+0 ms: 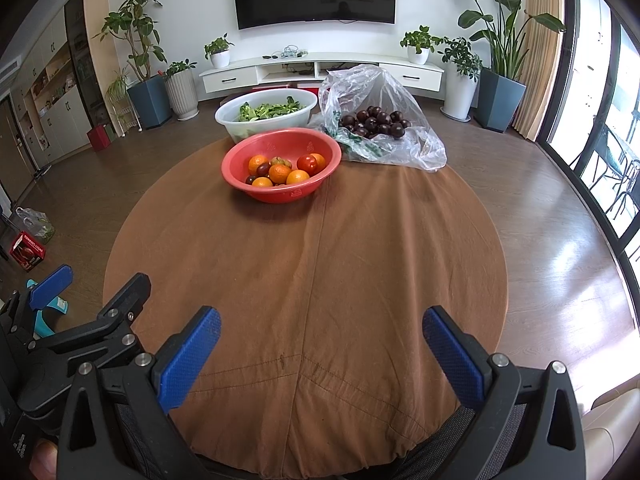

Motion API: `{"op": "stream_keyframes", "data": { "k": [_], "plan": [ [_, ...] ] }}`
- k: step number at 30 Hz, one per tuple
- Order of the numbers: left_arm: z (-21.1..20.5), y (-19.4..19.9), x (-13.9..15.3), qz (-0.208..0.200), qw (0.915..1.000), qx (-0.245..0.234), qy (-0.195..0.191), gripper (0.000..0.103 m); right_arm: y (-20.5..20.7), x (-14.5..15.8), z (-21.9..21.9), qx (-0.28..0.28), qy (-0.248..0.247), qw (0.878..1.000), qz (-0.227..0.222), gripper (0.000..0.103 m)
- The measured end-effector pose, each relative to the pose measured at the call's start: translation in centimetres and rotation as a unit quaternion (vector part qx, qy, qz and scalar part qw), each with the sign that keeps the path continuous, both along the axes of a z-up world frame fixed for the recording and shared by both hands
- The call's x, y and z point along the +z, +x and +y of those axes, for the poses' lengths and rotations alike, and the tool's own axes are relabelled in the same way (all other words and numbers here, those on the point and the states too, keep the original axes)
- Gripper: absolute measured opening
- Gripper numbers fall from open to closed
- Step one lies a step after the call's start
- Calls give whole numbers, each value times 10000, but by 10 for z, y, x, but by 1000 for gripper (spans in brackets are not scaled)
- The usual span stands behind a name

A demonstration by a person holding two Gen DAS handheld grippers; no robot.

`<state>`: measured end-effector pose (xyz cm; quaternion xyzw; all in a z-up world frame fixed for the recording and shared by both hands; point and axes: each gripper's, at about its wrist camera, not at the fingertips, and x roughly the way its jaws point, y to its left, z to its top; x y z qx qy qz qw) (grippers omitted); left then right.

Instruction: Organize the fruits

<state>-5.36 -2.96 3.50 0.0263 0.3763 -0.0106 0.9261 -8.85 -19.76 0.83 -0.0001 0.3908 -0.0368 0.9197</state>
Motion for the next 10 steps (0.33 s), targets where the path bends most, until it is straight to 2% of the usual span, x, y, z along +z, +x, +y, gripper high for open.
{"op": "stream_keyframes", "data": {
  "k": [10],
  "plan": [
    [6, -1, -13, 65, 9999, 103, 5, 103, -5, -6, -3, -17, 11, 10000, 32, 103]
  ]
}}
